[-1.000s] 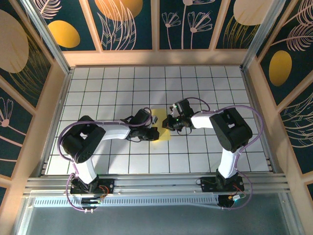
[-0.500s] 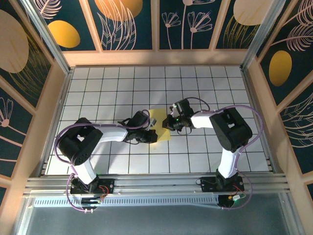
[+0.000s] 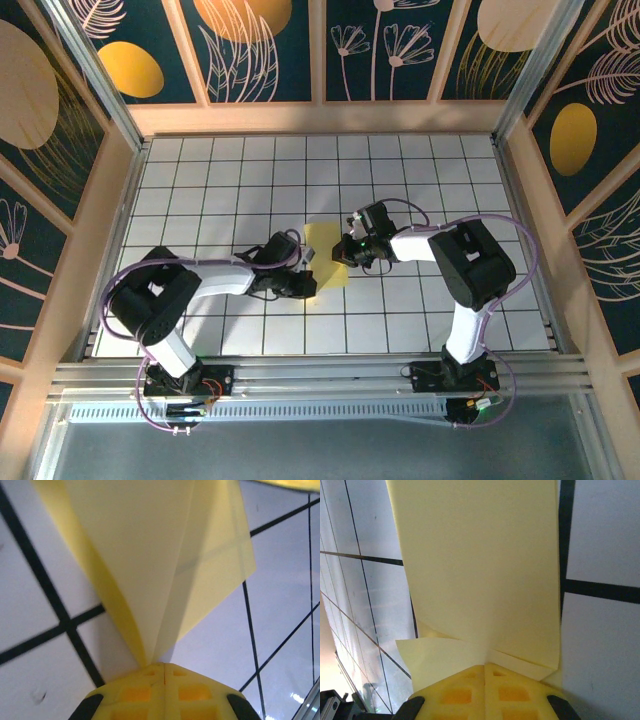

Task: Fold a paper plane with a square sheet of paper (fold left side to right side)
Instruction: Fold the triangle a second time at the center of the table.

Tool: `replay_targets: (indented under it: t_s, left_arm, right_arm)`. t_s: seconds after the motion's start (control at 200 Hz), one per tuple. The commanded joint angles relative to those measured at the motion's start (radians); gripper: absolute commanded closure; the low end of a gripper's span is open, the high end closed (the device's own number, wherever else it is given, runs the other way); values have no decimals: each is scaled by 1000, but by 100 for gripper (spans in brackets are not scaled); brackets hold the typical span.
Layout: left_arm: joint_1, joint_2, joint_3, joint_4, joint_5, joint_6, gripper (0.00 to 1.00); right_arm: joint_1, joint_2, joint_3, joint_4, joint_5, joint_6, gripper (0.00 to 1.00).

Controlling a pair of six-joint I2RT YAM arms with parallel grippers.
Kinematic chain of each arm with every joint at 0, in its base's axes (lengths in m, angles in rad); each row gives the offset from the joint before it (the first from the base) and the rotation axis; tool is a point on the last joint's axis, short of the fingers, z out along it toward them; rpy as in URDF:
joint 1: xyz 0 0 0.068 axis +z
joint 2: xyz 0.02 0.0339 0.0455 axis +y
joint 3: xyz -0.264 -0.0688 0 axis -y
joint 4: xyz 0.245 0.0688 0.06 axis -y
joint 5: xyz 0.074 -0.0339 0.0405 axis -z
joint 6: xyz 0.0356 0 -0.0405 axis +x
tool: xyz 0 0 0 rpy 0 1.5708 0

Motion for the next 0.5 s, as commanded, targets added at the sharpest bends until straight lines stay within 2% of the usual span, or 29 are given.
replay_targets:
  t_s: [0.0,0.155,0.495]
  left_arm:
    - [-1,-73,-9,-33,5,-24,100]
    - [12,-84,67,-44,-15,-43,100]
    - [16,145,241,-25,7,-35,100]
  right_arm:
    - [-5,69,-18,-123,100,-34,100]
    - [-2,71,-13,-125,101,-34,100]
    - [5,77,-13,-119,98,-31,100]
